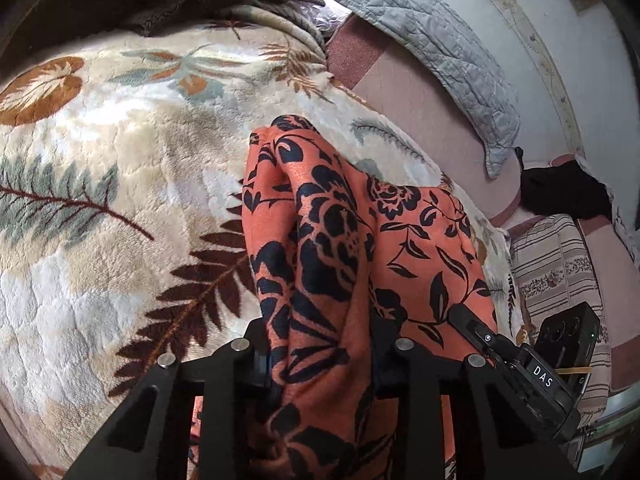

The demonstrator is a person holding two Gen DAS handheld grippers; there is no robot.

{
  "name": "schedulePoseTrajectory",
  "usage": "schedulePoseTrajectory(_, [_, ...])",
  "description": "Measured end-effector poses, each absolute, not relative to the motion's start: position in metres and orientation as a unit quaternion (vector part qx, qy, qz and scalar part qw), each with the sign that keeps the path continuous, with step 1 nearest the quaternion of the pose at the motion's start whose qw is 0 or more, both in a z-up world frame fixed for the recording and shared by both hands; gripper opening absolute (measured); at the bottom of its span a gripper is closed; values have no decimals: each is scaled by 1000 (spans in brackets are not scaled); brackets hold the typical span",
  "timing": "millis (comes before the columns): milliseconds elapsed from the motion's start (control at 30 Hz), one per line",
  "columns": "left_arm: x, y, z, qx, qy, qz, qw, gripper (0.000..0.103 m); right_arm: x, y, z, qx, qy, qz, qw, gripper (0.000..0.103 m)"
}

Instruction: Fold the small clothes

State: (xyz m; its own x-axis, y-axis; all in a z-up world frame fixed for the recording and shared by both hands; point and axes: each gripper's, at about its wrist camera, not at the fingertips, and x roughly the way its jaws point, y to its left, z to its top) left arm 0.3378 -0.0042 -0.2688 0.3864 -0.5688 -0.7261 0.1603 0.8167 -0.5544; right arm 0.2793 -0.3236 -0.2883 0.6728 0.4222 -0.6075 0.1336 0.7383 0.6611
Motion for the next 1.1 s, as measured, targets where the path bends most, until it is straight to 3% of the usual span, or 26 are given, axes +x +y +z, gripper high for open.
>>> schedulePoseTrajectory(533, [242,-121,-211,-115,455,-309,827,33,174,-435,-229,340,334,64,877,38])
schedulePoseTrajectory(733, [213,-157,-210,-56,447,-305,839,33,150,-464,-239,372,346,49,860,38])
schedulePoseTrajectory(867, [210,-160,-243,-36,489,-278,826,34,150,-471,-274,397,402,33,824,38])
schedulePoseTrajectory(933, [210,-160,-269,-7,518,-240,821,37,151,-471,-301,399,455,5,796,43])
schedulePoseTrajectory(967, [209,-156,-276,-6,520,-235,821,43,151,-472,-311,399,469,-11,788,55])
schedulePoseTrajectory(1100, [200,-148,-261,8,513,-230,827,46,132,-481,-293,416,441,-31,795,58])
